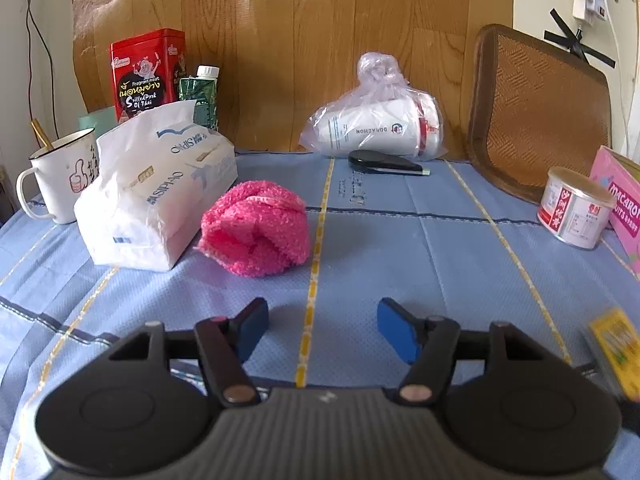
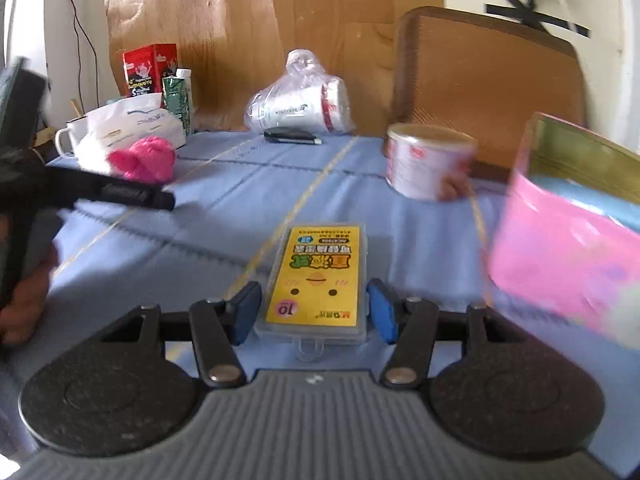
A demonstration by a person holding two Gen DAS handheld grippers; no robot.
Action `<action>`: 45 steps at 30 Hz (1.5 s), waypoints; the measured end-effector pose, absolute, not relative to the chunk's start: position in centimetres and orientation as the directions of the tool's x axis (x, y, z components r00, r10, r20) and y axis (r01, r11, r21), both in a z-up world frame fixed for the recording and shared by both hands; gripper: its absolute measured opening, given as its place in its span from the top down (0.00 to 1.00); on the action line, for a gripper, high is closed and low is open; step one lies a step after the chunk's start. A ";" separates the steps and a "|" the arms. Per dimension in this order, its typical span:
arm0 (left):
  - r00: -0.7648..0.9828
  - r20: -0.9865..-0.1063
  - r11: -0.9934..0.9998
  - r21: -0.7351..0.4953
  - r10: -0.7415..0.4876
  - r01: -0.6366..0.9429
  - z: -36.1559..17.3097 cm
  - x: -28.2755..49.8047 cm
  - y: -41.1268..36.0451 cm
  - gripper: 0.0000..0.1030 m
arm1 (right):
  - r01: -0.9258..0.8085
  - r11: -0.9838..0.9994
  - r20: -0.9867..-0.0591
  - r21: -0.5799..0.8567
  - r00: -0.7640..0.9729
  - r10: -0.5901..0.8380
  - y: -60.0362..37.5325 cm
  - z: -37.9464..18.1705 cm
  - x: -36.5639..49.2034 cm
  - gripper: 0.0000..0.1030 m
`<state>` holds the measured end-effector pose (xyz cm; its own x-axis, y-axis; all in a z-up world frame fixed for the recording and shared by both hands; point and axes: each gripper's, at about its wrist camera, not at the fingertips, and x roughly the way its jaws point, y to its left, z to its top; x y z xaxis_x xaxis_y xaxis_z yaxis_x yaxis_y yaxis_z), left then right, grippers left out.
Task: Organize soft objects
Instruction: 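Move the right gripper over the yellow card box on the tablecloth, then grasp the yellow card box with the left gripper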
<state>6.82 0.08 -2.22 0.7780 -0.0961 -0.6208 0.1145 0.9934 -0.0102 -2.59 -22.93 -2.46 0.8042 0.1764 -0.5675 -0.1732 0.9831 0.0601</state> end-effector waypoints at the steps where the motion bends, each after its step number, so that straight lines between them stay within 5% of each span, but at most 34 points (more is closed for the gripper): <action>1: 0.778 -0.622 0.994 -0.004 -0.091 0.113 -2.2 6.8 0.0 0.39 | -0.169 0.983 -0.561 0.071 0.808 0.179 -23.5 -2.6 -3.6 0.41; 8: 0.780 -0.624 0.995 0.036 -0.050 0.092 -2.3 6.8 -0.5 0.33 | -0.142 0.988 -0.523 0.066 0.838 0.155 -25.0 -3.1 -6.9 0.40; 19: 0.790 -0.613 0.992 0.103 0.002 0.078 -2.4 6.0 -1.6 0.30 | -0.139 0.990 -0.509 0.038 0.850 0.139 -25.3 -3.3 -8.4 0.25; 35: 0.623 -0.664 0.896 -0.180 -0.414 0.405 -0.6 1.0 -6.0 0.29 | -0.141 0.990 -0.483 0.028 0.865 0.137 -25.1 -3.7 -9.1 0.21; 42: 0.436 -0.664 0.776 -0.381 -0.608 0.502 -0.3 0.8 -8.2 0.47 | -0.132 0.991 -0.452 0.022 0.883 0.128 -25.0 -4.1 -9.4 0.18; 45: 0.391 -0.663 0.744 -0.401 -0.638 0.535 -0.4 0.3 -9.6 0.48 | -0.129 0.991 -0.441 0.021 0.889 0.125 -24.9 -4.2 -9.5 0.18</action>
<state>0.35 -9.57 -0.38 0.3913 -0.6385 -0.6627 0.5348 0.7438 -0.4009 -9.49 -24.95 -4.17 0.8886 0.1255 -0.4411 -0.1293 0.9914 0.0215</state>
